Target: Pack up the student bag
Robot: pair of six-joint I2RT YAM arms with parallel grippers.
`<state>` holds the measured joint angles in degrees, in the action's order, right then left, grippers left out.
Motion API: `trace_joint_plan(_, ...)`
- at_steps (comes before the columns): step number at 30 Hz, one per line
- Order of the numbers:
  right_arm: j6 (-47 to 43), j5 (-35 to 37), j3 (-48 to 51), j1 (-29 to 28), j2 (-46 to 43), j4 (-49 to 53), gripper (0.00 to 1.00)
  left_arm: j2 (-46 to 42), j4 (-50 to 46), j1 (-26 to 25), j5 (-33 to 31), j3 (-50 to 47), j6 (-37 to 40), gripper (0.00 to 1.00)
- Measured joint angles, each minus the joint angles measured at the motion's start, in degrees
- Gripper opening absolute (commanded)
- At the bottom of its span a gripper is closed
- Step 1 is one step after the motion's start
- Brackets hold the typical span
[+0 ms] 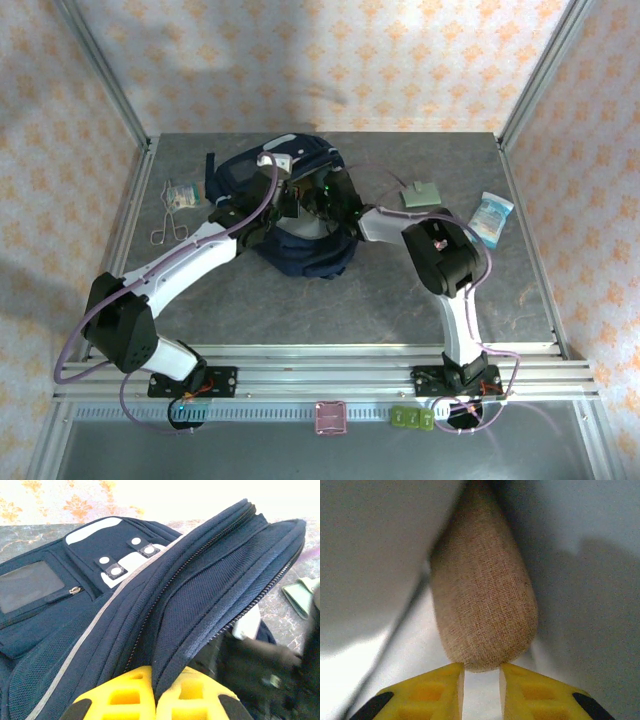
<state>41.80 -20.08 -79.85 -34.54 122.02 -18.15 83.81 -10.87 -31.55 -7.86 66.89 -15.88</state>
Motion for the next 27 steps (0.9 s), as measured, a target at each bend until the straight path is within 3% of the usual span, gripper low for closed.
trace_joint_plan(5, 1.8, -2.2, -2.0, 0.6, 2.2, -5.0, 0.33, 0.0, 0.0, -0.6, 0.0, 0.0, -0.8, 0.0)
trace_joint_plan(10, 0.8, -1.5, 6.0, 1.2, -2.0, -5.1, 0.51, -0.2, 1.0, -0.7, -0.1, -1.4, -0.8, 0.0)
trace_joint_plan(18, -3.5, 7.0, 18.7, 1.6, -24.5, 9.7, 0.76, -0.9, 2.7, -0.7, -1.2, -3.2, -0.9, 0.0)
trace_joint_plan(21, -2.2, 11.9, 18.9, 2.6, -30.7, 17.0, 0.92, -1.0, 2.8, -0.7, -1.4, -3.5, -1.0, 0.0)
trace_joint_plan(27, 4.2, 18.5, 16.5, 9.8, -33.3, 36.1, 0.97, -1.2, 3.1, -1.0, -1.6, -4.1, -1.3, 0.0)
